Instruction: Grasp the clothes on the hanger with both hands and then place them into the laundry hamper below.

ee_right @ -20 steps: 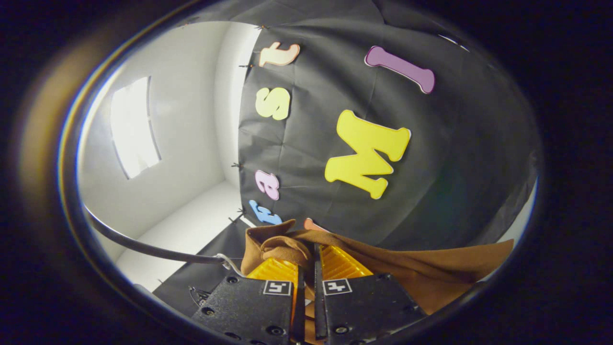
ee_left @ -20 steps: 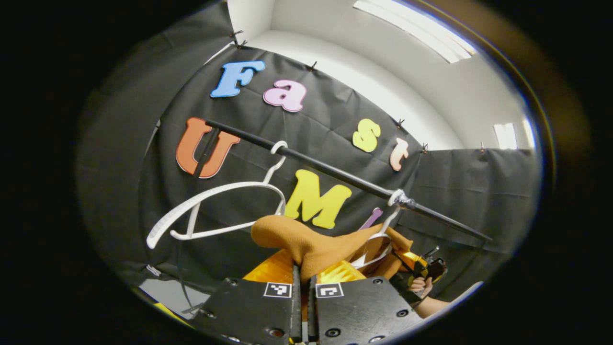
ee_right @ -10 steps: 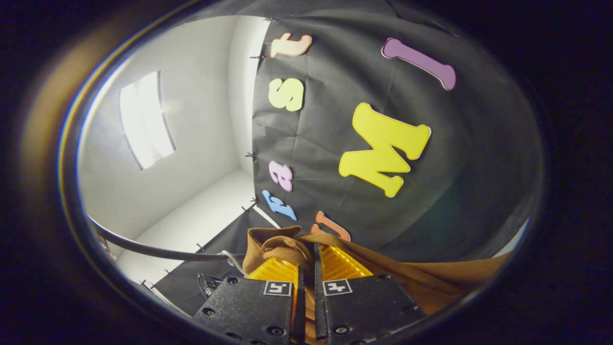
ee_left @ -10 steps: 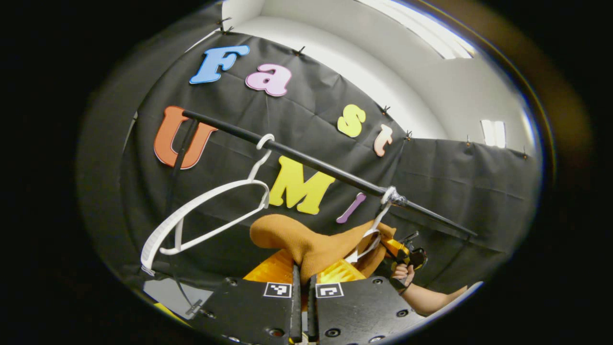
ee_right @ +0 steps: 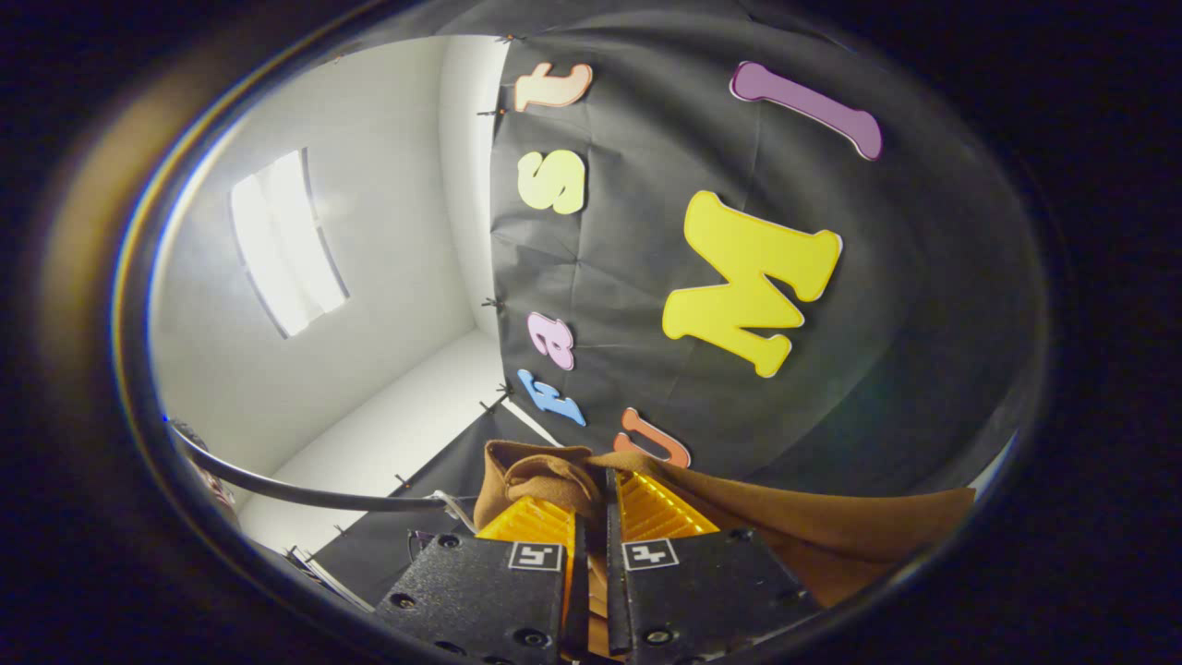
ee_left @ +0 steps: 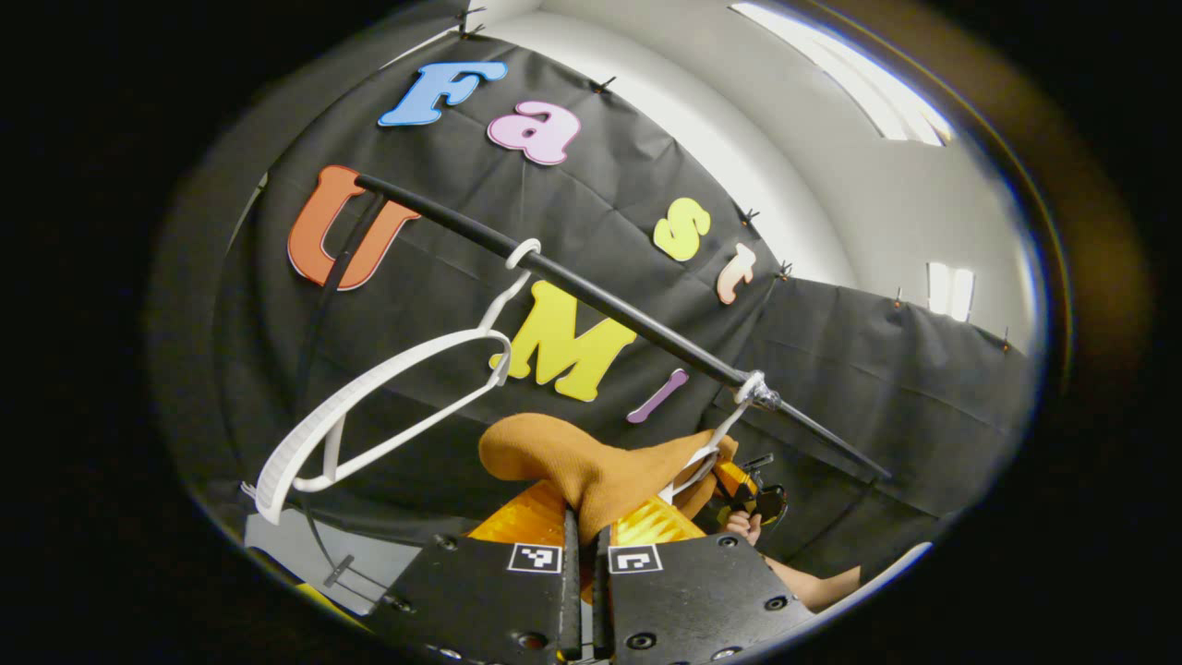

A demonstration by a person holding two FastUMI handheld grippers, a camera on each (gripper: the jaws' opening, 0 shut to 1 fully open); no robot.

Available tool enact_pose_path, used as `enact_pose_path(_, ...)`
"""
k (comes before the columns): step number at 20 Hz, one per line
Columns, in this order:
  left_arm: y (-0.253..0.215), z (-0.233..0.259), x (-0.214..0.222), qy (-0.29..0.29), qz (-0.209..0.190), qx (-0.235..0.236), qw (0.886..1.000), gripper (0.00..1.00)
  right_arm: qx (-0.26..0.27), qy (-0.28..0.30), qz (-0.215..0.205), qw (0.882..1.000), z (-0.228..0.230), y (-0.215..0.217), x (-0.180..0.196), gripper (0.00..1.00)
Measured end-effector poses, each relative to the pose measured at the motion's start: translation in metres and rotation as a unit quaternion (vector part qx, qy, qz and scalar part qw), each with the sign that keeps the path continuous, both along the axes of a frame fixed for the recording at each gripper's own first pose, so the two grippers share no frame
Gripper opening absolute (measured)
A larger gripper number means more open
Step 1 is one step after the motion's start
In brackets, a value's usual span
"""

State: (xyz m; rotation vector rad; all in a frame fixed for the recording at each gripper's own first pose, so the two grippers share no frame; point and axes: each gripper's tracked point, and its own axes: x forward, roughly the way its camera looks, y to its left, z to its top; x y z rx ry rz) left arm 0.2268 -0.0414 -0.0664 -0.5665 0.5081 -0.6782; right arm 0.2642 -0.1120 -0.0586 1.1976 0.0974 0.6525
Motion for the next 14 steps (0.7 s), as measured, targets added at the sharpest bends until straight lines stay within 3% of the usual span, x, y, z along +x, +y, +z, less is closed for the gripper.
enact_pose_path(2, 0.004, -0.009, 0.004, -0.011, -0.015, 0.062, 0.998, 0.05, -0.013, 0.012, 0.01, 1.0, -0.008, 0.002, 0.004, 0.1)
enact_pose_path(4, -0.001, -0.011, 0.002, -0.017, -0.041, 0.085, 0.995, 0.05, -0.033, 0.018, 0.006, 0.999, -0.015, -0.003, 0.011, 0.1)
enact_pose_path(6, 0.002, -0.015, 0.009, -0.007, -0.046, 0.085, 0.995, 0.05, -0.041, 0.045, -0.013, 0.998, -0.032, -0.014, 0.021, 0.1)
enact_pose_path(9, -0.005, -0.033, 0.005, 0.012, -0.053, 0.075, 0.996, 0.05, -0.045, 0.107, 0.006, 0.993, -0.064, -0.001, 0.02, 0.11)
enact_pose_path(11, -0.001, -0.035, -0.001, 0.01, -0.046, 0.068, 0.997, 0.1, -0.027, 0.105, 0.007, 0.994, -0.059, -0.006, 0.014, 0.1)
enact_pose_path(12, 0.0, -0.038, -0.001, 0.014, -0.044, 0.058, 0.997, 0.05, -0.023, 0.098, 0.005, 0.995, -0.053, -0.008, 0.011, 0.1)
enact_pose_path(14, 0.004, -0.045, 0.0, 0.024, -0.037, 0.041, 0.998, 0.1, -0.046, 0.098, 0.01, 0.994, -0.054, -0.001, 0.001, 0.09)
